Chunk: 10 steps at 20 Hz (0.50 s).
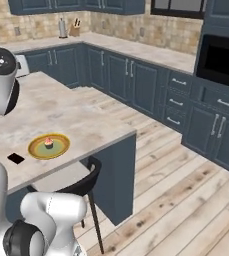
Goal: Take the cinnamon bottle from the cabinet and place it on the dining table, next to the plate with the cupcake. Then take the chocolate from the dining counter and place it on the cupcake plate.
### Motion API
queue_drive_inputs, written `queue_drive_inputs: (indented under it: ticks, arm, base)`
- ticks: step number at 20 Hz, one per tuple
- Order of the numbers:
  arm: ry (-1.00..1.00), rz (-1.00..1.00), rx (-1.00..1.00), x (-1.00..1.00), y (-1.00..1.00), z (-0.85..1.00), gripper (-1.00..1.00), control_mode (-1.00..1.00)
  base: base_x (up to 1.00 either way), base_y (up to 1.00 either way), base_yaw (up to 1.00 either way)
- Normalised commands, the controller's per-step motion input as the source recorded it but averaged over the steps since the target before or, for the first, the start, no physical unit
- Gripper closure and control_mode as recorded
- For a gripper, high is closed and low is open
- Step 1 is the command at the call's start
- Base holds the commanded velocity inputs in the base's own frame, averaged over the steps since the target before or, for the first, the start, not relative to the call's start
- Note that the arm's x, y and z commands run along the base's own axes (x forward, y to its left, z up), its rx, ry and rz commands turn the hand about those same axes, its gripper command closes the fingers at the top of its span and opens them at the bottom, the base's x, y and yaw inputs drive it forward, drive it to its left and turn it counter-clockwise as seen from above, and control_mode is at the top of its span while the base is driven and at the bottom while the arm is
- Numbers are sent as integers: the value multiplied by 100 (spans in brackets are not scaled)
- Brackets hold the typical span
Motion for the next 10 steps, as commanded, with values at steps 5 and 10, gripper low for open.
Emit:
queue_drive_inputs:
  ticks: [5,10]
  arm:
    - [0,0,0,0,0,0,100,100]
    - [0,0,0,0,0,0,100,100]
  base:
    - [43,-48,17]
    - [35,-28,46]
